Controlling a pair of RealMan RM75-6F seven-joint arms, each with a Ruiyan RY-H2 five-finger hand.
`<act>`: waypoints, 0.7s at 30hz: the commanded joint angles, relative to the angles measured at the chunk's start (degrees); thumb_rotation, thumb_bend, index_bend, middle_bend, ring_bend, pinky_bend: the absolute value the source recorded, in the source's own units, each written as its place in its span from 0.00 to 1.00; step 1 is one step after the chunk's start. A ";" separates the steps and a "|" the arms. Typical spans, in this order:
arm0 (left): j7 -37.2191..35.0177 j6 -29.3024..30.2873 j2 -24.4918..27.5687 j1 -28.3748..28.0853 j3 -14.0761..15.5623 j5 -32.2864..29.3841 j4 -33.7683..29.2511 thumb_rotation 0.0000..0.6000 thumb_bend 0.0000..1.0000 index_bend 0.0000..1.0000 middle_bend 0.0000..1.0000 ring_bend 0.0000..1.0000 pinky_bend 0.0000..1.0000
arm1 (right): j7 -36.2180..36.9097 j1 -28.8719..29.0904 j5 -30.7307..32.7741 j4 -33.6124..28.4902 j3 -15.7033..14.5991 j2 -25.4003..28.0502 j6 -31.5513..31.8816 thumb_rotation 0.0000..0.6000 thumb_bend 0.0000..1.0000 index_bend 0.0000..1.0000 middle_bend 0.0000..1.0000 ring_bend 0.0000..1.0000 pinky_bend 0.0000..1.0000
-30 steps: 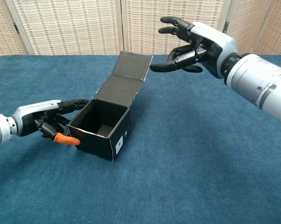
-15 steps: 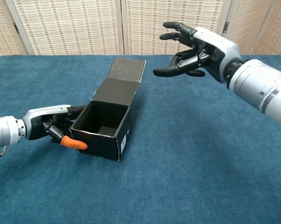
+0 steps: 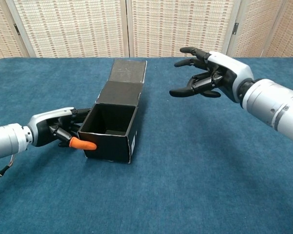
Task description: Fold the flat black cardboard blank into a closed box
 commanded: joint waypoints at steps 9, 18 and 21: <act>8.52 4.09 3.94 2.62 -3.02 -2.01 -9.18 1.00 0.20 0.52 0.53 0.68 0.94 | -5.63 9.20 15.73 14.43 6.99 -9.90 -10.89 1.00 0.00 0.00 0.19 0.61 1.00; 13.75 3.88 6.16 1.80 -4.63 -2.10 -15.44 1.00 0.20 0.52 0.52 0.68 0.94 | -1.03 19.80 15.49 27.61 15.26 -19.81 -14.49 1.00 0.00 0.00 0.20 0.62 1.00; 15.46 2.79 6.02 1.45 -4.97 -2.64 -16.02 1.00 0.20 0.52 0.52 0.68 0.94 | 2.60 22.18 14.81 28.72 18.36 -20.80 -15.47 1.00 0.00 0.00 0.21 0.63 1.00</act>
